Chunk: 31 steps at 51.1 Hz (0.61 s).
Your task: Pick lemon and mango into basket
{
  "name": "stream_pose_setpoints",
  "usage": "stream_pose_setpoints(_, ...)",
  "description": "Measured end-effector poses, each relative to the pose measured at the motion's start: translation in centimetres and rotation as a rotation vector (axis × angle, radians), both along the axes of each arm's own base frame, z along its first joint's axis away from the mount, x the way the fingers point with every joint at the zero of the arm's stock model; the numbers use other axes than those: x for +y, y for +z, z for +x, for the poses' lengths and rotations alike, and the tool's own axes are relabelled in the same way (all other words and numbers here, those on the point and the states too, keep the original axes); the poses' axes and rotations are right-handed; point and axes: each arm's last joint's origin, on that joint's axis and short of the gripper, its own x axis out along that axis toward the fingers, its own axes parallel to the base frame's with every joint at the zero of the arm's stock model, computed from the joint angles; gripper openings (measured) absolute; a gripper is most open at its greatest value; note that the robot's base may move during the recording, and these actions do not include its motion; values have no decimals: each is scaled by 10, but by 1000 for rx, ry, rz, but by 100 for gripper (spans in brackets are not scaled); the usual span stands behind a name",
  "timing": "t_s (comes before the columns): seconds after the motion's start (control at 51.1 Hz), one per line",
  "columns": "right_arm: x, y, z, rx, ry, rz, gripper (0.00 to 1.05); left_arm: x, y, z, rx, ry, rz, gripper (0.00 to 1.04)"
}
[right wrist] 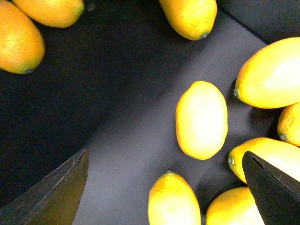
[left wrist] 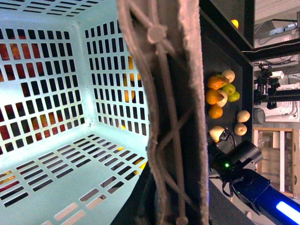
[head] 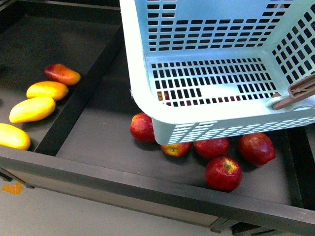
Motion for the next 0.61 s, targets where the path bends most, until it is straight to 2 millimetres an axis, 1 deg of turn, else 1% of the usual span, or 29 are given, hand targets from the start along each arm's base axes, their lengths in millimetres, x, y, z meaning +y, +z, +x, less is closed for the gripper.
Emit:
stream_pose_setpoints(0.196,-21,-25,3,17,-50,24,96,0,0,0,0,0,0,7)
stream_pose_setpoints(0.372,-30,-41,5,30,-58,39,96,0,0,0,0,-1,0,7)
stream_pose_setpoints(0.607,-35,-55,11,35,-66,58,96,0,0,0,1,-1,-1,7)
